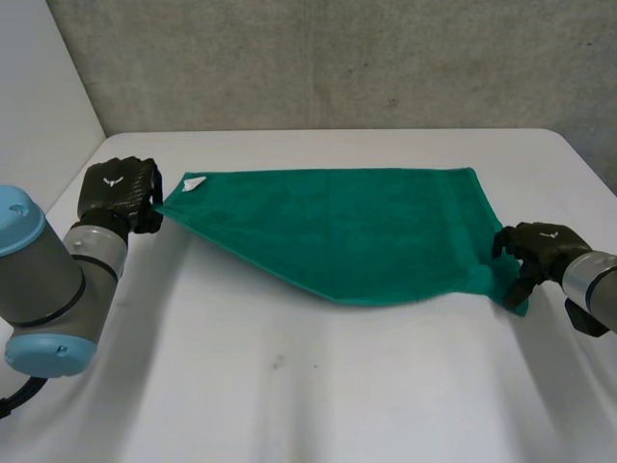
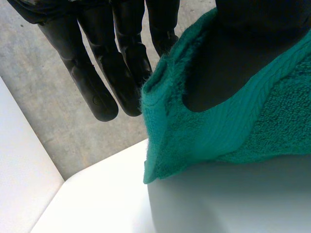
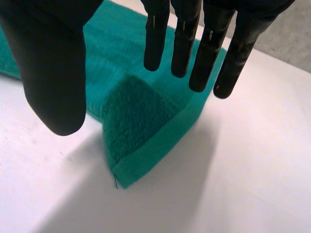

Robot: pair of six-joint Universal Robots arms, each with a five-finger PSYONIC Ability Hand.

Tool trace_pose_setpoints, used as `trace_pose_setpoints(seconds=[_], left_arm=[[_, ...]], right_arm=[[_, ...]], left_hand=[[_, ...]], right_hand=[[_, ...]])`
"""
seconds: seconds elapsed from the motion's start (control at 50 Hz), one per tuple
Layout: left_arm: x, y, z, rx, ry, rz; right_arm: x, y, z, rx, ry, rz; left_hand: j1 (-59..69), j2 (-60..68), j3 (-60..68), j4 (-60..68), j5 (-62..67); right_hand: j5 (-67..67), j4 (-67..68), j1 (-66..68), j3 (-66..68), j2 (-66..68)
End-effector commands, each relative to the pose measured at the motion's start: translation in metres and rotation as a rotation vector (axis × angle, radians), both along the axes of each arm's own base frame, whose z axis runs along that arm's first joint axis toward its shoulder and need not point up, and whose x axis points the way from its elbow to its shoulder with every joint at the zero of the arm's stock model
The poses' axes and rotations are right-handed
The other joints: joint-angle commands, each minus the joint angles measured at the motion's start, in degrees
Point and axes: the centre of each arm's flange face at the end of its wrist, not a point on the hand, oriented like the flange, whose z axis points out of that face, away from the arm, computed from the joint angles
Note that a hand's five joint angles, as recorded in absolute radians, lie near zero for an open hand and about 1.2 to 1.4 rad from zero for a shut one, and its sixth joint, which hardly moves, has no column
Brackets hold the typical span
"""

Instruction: Fold the towel.

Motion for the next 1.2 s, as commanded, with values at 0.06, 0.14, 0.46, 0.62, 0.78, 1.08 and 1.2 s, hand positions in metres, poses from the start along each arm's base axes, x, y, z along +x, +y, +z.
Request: trace_pose_setpoints(seconds=[0.06,0.14,0.46,0.62,0.78,1.08,1.2], left_arm=[[0.0,-0.001,0.0,-0.001,-0.001,0.0],[0.001,0.0,-0.001,0.002,-0.002,0.002],[0.036,0.058,-0.014,0.329,-0.276,0.028],[0.051,0.103,-0.015,0.484,-0.454,-0.039],[0.03,0.072,-0.01,0.312,-0.354,-0.143],[-0.001,-0.027,-0.043,0.193,-0.32,-0.026],[-0.012,-0.052,-0.063,0.175,-0.32,-0.027]], right_arm=[[-0.001,-0.016,-0.026,0.013,0.013,-0.017],[-0.002,-0.021,-0.029,0.005,0.017,-0.023],[-0.029,0.024,0.028,0.064,0.388,0.122],[-0.04,0.053,0.039,0.204,0.607,0.242],[-0.037,0.018,0.022,0.169,0.521,0.16],[0.0,-0.066,0.009,0.007,0.43,0.036],[0.017,-0.092,0.0,-0.063,0.441,0.036]], left_hand=[[15.0,11.3,11.6,11.6,14.3],[15.0,11.3,11.6,11.6,14.3],[15.0,11.3,11.6,11.6,14.3],[15.0,11.3,11.6,11.6,14.3],[15.0,11.3,11.6,11.6,14.3],[15.0,11.3,11.6,11.6,14.3],[15.0,11.3,11.6,11.6,14.3]], right_hand=[[22.9,22.6,27.4,22.6,22.7],[49.5,49.2,54.0,49.1,49.3],[49.5,49.2,54.0,49.1,49.3],[49.5,49.2,54.0,49.1,49.3],[49.5,49.2,54.0,49.1,49.3],[49.5,49.2,54.0,49.1,49.3],[49.5,49.2,54.0,49.1,49.3]])
